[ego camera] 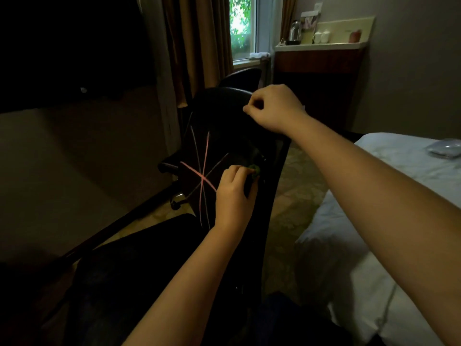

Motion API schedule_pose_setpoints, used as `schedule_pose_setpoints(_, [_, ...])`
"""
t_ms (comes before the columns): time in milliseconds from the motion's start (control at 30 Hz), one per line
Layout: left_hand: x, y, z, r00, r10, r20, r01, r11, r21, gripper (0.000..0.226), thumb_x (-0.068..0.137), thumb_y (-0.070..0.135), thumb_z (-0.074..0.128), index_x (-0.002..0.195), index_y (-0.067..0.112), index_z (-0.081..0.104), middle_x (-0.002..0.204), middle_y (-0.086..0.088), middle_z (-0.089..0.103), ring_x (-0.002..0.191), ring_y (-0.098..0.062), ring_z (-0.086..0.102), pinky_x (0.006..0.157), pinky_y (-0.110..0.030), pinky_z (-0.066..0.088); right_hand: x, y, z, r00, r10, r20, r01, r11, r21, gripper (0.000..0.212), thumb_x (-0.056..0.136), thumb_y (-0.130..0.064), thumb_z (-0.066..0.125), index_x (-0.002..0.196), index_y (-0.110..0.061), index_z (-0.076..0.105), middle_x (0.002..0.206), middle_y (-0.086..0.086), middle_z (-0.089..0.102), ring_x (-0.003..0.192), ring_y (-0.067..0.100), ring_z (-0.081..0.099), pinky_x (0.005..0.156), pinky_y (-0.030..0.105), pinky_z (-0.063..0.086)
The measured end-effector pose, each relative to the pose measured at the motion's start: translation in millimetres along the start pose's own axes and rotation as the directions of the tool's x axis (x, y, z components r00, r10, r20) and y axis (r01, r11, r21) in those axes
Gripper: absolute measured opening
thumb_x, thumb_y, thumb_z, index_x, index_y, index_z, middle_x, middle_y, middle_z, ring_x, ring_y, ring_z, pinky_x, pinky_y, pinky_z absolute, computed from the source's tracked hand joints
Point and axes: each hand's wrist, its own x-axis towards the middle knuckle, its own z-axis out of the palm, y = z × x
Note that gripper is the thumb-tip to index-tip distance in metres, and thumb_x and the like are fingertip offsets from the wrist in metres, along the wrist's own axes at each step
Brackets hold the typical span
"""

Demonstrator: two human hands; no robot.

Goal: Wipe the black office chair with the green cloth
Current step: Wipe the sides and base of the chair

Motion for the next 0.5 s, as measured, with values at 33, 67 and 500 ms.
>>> schedule_pose_setpoints(33, [-1.3,-2.0,-0.4,1.0,-0.005,0.007,0.005,1.0,0.002,0.018,0.087,0.008,0.069,0.104,0.006,0.066,0.103,-0.005,0.061,0.098,-0.019,0.056,0.08,-0.018,0.041,0.7,0.1,-0.3,1.0,0.006,0.001,-0.006,1.0,0.004,0.023,0.092,-0.036,0.06,0.095,-0.018,0.073,0.1,0.005,0.069,0.097,0.024,0.061,0.075,0.028,0.041])
schedule_pose_setpoints(67, [-2.0,-3.3,-0.9,1.0,-0.009,0.013,0.009,1.0,0.008,0.018,0.086,0.009,0.069,0.104,0.007,0.066,0.102,-0.004,0.061,0.097,-0.018,0.056,0.08,-0.018,0.04,1.2,0.1,-0.4,1.0,0.013,0.005,-0.013,1.0,0.011,0.022,0.092,-0.036,0.06,0.096,-0.019,0.073,0.101,0.004,0.069,0.098,0.023,0.061,0.075,0.028,0.04])
schedule_pose_setpoints(500, [-6.6,5.6,-6.6,0.993,-0.111,-0.049,0.108,0.993,-0.056,0.018,0.089,0.008,0.067,0.107,0.011,0.066,0.104,0.0,0.06,0.098,-0.015,0.057,0.08,-0.023,0.046,-2.5,-6.3,-2.9,0.999,0.036,0.008,-0.037,0.998,0.057,0.021,0.093,-0.033,0.059,0.093,-0.019,0.074,0.091,-0.002,0.068,0.088,0.017,0.061,0.072,0.026,0.04])
